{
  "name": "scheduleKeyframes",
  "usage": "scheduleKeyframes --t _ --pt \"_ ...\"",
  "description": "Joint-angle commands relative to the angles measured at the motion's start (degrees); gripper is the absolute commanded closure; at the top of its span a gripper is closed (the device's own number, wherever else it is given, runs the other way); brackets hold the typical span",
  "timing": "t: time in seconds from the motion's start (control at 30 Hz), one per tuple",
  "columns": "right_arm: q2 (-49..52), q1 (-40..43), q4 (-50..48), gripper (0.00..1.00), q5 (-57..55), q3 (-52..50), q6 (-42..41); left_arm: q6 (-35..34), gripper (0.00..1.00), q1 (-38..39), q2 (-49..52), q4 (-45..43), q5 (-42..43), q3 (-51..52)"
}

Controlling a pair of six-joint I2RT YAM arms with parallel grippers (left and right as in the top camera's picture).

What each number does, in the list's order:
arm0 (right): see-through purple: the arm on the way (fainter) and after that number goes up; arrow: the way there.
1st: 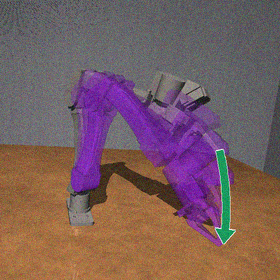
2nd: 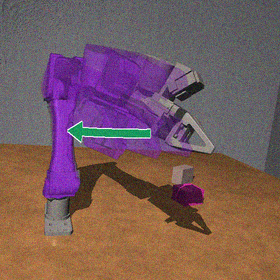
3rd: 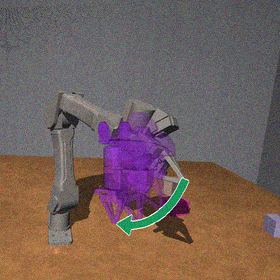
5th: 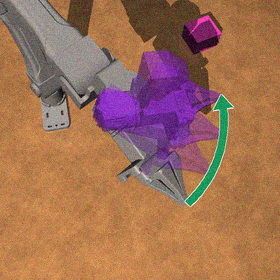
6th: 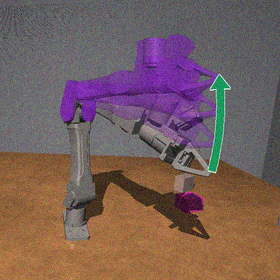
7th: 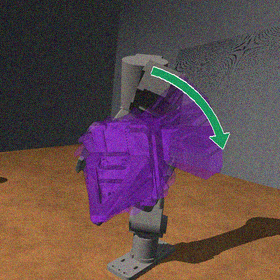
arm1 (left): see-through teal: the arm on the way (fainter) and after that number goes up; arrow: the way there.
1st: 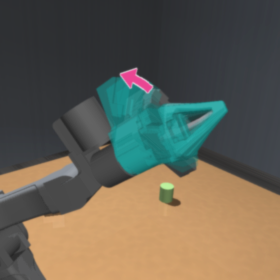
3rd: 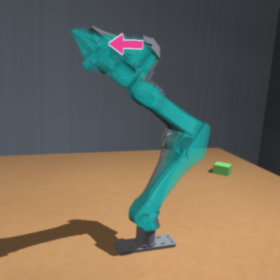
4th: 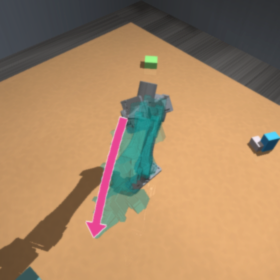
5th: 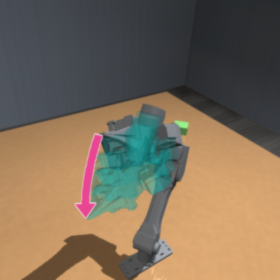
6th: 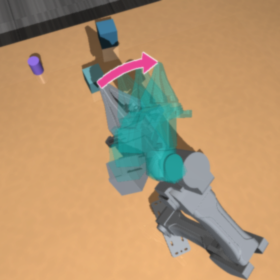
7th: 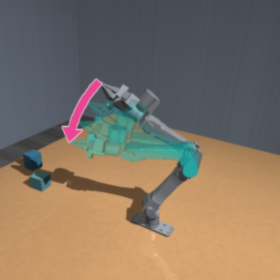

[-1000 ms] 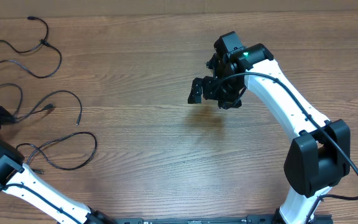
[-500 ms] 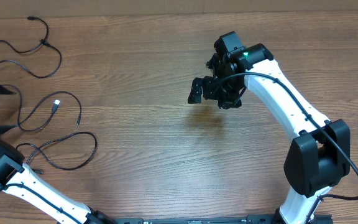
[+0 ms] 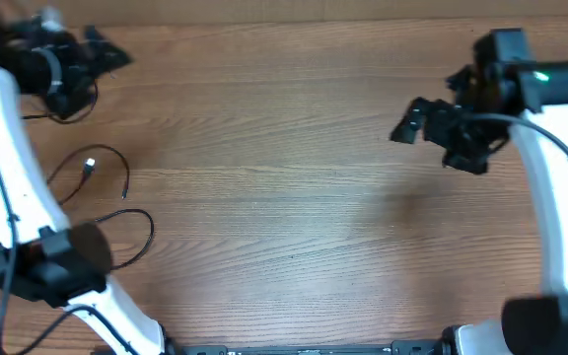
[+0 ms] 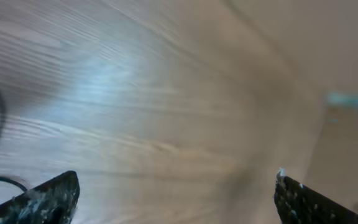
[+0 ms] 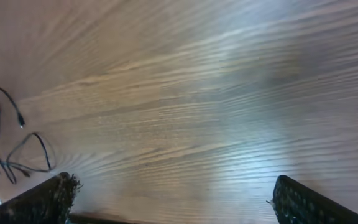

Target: Untangle cables

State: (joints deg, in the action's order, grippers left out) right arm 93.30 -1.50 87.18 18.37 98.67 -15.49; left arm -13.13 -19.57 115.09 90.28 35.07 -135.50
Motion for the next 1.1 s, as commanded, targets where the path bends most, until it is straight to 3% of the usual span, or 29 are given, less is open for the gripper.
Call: scheduleKeyframes --t 0.0,0.13,0.43,0.57,0.67,0.8,1.07 --pt "-7.8 0.5 2.7 0.0 -3.2 1.7 2.7 3.5 0.0 8.8 -5.7 2.7 -8.1 -0.7" --pt "-15.9 0.5 5.6 0.0 -5.5 1.7 2.7 3.2 0.0 18.1 -12.9 6.5 -10.8 -0.7" --pt "-42.1 0.5 5.3 0.0 -8.5 -0.6 2.7 1.7 0.0 31.0 -31.5 6.5 -14.8 0.3" --pt "-50.9 0.5 5.0 0.0 -8.5 -2.0 2.7 -1.5 0.0 39.4 -41.8 6.5 -16.3 7.6" --pt "-53.8 0.5 4.7 0.0 -8.5 -2.0 2.7 -6.6 0.0 42.1 -49.4 6.5 -23.8 15.5" --pt "-53.8 0.5 4.3 0.0 -8.5 -2.5 2.7 -8.3 0.0 42.1 -56.1 6.5 -28.4 23.0" --pt "-53.8 0.5 4.5 0.0 -8.5 -4.2 2.7 -8.3 0.0 42.1 -57.0 6.5 -29.7 23.8"
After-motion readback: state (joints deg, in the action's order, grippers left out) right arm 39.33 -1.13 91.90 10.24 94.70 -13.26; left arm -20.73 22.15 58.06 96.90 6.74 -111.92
